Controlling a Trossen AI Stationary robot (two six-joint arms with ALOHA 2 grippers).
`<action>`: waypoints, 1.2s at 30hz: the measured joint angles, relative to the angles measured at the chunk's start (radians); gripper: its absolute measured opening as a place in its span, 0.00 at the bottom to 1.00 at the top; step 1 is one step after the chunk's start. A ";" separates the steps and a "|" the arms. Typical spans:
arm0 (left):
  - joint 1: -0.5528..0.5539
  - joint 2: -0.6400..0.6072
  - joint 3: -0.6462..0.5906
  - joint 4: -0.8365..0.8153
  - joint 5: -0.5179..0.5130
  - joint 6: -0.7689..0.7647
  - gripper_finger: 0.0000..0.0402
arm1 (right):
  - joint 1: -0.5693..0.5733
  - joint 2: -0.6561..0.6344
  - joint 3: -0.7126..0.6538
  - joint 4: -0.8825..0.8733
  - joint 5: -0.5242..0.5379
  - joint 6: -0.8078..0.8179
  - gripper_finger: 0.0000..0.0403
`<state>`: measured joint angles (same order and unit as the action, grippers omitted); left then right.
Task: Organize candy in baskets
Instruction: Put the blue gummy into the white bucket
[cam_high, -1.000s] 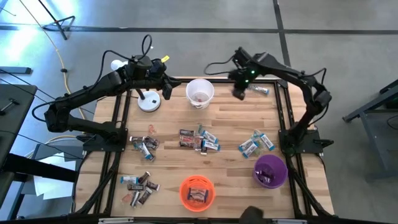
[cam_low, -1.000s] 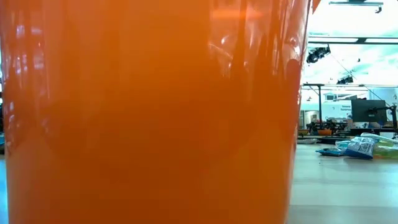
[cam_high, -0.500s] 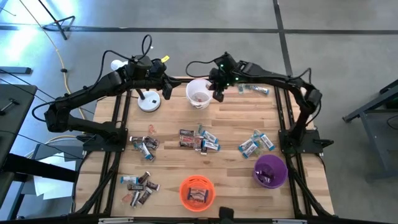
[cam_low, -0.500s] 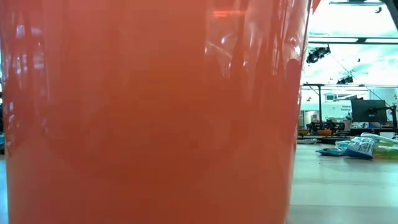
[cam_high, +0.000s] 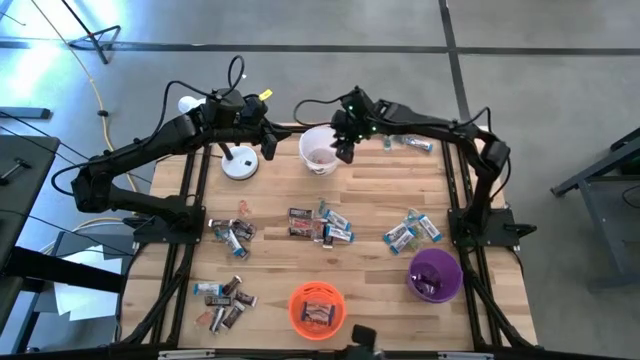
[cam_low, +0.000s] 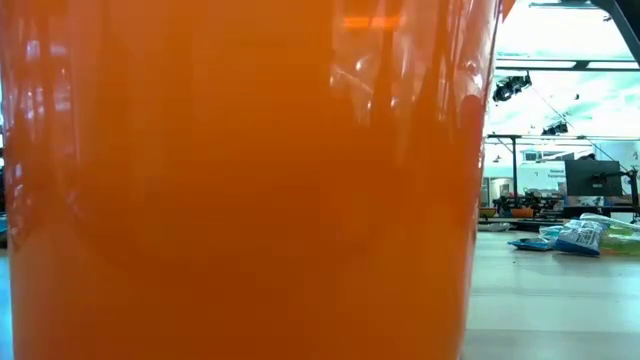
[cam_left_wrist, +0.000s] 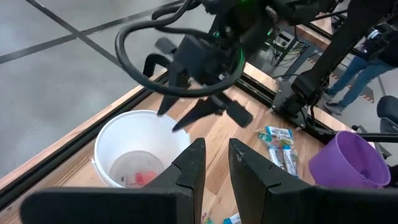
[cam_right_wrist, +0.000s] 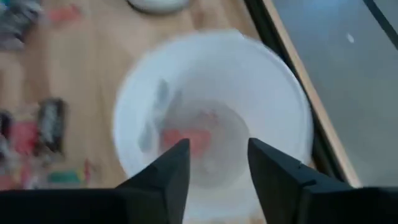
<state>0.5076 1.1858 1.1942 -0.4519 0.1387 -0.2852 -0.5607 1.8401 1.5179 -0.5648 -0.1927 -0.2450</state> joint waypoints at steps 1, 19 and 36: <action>0.000 0.000 0.000 0.000 0.000 0.000 0.14 | -0.001 -0.001 0.025 -0.057 0.032 -0.004 0.41; 0.001 0.000 0.000 0.001 -0.022 0.016 0.14 | -0.278 -0.004 0.097 -0.482 0.264 0.261 0.32; 0.001 0.000 0.000 0.001 -0.023 0.018 0.14 | -0.336 -0.003 -0.194 -0.207 0.197 0.658 0.32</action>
<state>0.5083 1.1858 1.1942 -0.4511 0.1162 -0.2672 -0.8963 1.8374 1.3243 -0.7720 0.0044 0.4128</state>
